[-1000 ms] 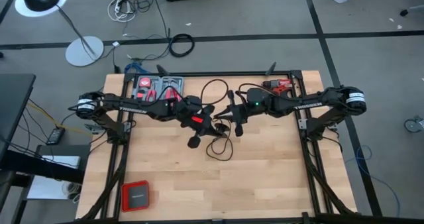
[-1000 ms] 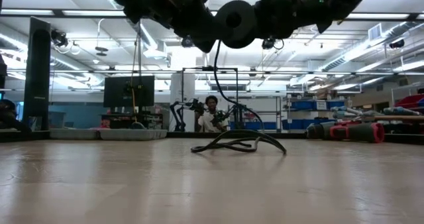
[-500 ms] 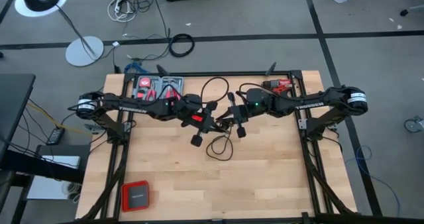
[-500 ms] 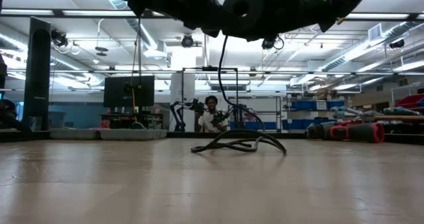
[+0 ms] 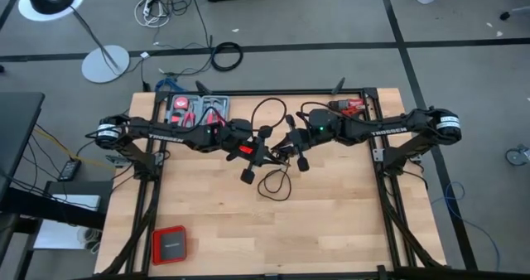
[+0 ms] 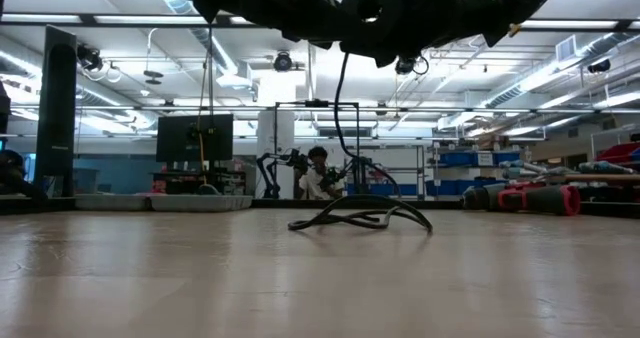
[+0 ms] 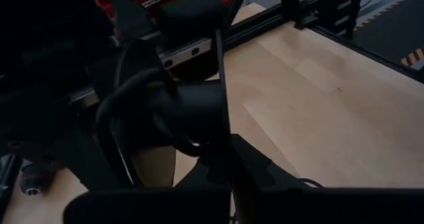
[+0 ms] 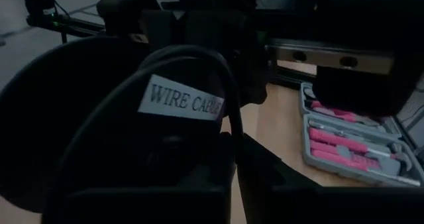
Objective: Coil cords
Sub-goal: Coil the black wire on the spool
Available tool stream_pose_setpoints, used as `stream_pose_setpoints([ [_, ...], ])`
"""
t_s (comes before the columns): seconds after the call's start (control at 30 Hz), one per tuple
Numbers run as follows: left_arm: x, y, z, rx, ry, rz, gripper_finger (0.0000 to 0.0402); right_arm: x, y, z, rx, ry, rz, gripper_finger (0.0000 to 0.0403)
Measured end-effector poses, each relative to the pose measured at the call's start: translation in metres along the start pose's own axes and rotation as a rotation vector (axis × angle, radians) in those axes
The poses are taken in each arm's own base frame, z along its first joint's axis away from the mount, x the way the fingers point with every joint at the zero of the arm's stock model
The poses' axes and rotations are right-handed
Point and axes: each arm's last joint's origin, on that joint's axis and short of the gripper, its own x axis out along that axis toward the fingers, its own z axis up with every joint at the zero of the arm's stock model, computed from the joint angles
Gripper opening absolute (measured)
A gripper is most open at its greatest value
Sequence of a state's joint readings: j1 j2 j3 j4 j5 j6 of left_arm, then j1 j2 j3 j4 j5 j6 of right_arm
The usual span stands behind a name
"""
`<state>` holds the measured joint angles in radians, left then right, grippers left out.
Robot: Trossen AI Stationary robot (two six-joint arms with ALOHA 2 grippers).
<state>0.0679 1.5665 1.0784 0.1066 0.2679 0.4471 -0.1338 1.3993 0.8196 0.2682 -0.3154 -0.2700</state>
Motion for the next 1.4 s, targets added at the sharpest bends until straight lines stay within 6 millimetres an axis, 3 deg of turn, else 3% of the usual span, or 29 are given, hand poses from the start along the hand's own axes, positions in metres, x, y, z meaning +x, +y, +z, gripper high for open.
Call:
stream_pose_setpoints([
  [0.47,0.002,-0.005,0.007,0.069,-0.028,0.031,0.0,-0.014,-0.006,0.0,0.098,0.015,0.077,0.0026],
  [0.67,0.002,-0.008,0.015,0.144,-0.085,0.046,0.0,-0.019,-0.016,0.001,0.119,-0.056,0.168,0.0025],
  [1.07,0.0,-0.003,0.025,0.186,-0.159,0.124,0.0,-0.031,-0.04,0.002,0.125,-0.149,0.175,0.0023],
  [1.4,-0.003,0.001,0.046,0.191,-0.182,0.124,0.0,-0.033,-0.041,-0.001,0.239,-0.142,0.265,0.0021],
])
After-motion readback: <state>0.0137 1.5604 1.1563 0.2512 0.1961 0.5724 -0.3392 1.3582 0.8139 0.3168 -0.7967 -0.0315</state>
